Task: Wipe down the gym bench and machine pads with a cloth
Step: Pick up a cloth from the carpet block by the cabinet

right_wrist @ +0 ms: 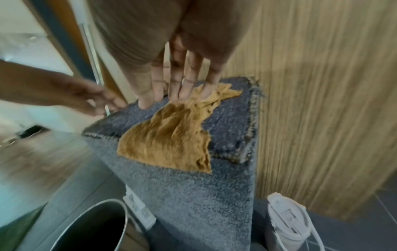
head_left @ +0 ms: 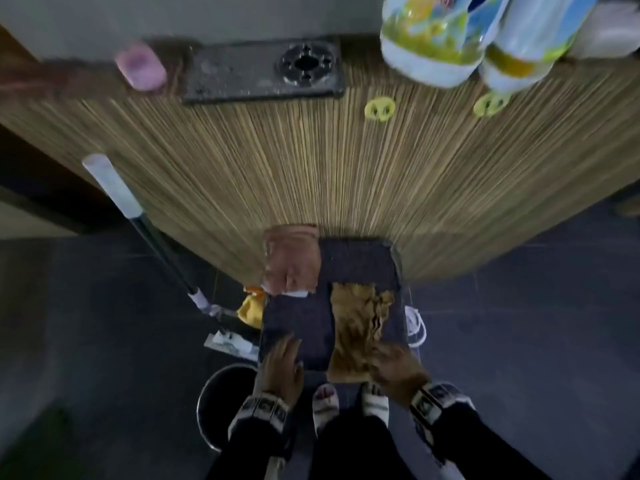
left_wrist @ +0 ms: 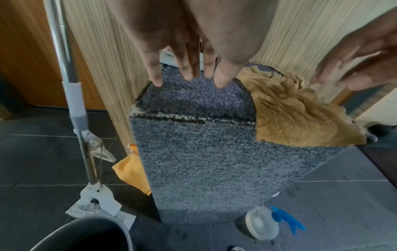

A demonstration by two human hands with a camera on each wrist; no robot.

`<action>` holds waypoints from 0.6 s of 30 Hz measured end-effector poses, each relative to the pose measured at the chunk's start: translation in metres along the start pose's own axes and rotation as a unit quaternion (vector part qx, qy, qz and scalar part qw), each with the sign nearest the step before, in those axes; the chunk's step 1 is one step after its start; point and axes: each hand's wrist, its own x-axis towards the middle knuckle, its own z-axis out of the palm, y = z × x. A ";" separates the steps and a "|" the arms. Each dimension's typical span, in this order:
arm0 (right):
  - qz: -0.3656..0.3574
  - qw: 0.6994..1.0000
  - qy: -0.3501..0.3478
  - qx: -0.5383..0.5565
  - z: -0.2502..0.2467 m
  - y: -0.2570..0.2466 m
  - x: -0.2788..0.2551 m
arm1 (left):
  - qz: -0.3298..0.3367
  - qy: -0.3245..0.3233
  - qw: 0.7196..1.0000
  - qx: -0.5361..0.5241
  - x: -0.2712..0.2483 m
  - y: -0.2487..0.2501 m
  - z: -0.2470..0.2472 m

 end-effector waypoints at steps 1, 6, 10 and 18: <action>-0.005 1.000 -0.008 0.007 0.011 0.001 0.004 | 0.012 0.024 1.000 -0.006 0.008 0.000 0.002; -0.036 0.998 -0.046 0.006 0.038 0.002 0.006 | 0.035 0.048 0.998 0.016 0.034 0.003 0.015; -0.043 0.995 -0.090 -0.017 0.048 0.008 0.005 | 0.048 0.074 0.996 0.033 0.044 -0.003 0.028; -0.108 0.993 0.038 0.028 0.060 0.026 0.003 | 0.033 0.095 0.993 0.062 0.039 -0.004 0.044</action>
